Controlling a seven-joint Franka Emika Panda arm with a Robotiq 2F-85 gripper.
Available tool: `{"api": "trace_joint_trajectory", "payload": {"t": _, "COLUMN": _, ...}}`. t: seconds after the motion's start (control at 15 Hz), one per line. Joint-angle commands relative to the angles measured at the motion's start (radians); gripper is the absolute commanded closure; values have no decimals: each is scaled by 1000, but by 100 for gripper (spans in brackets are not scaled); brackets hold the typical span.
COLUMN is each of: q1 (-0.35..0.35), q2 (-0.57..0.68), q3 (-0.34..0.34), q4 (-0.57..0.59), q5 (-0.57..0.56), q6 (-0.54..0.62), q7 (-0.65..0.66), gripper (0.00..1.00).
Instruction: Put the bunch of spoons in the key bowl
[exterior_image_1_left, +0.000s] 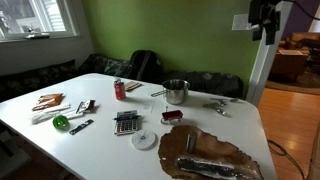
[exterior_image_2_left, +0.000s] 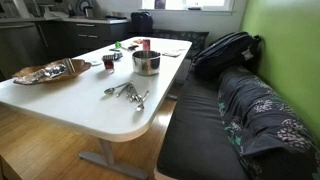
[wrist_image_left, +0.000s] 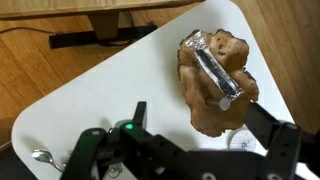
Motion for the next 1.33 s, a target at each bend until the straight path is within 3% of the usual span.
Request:
{"api": "trace_joint_trajectory", "payload": {"t": 0.0, "q1": -14, "q2": 1, "q3": 12, "q4": 2, "q5": 4, "q6": -3, "q7": -4, "gripper": 0}}
{"api": "trace_joint_trajectory", "payload": {"t": 0.27, "q1": -28, "q2": -20, "q3": 24, "q4": -12, "q5": -32, "q6": 35, "q7": 28, "gripper": 0}}
{"api": "trace_joint_trajectory", "payload": {"t": 0.53, "q1": -123, "q2": 0, "q3": 3, "q4": -137, "q5": -181, "q6": 317, "q7": 81, "gripper": 0}}
{"api": "trace_joint_trajectory", "payload": {"t": 0.8, "q1": -222, "q2": 147, "q3": 4, "q4": -263, "q5": -326, "q6": 652, "q7": 231, "gripper": 0}}
{"api": "trace_joint_trajectory", "payload": {"t": 0.93, "q1": -259, "q2": 257, "q3": 8, "q4": -274, "q5": -385, "q6": 756, "q7": 355, "gripper": 0}}
{"api": "trace_joint_trajectory", "payload": {"t": 1.07, "q1": -261, "q2": 330, "q3": -1, "q4": -245, "q5": -405, "q6": 745, "q7": 452, "gripper": 0}}
{"api": "trace_joint_trajectory", "payload": {"t": 1.13, "q1": -237, "q2": 257, "q3": -22, "q4": -274, "q5": -374, "q6": 736, "q7": 363, "gripper": 0}}
{"api": "trace_joint_trajectory", "payload": {"t": 1.27, "q1": -233, "q2": 318, "q3": -28, "q4": -258, "q5": -385, "q6": 743, "q7": 415, "gripper": 0}}
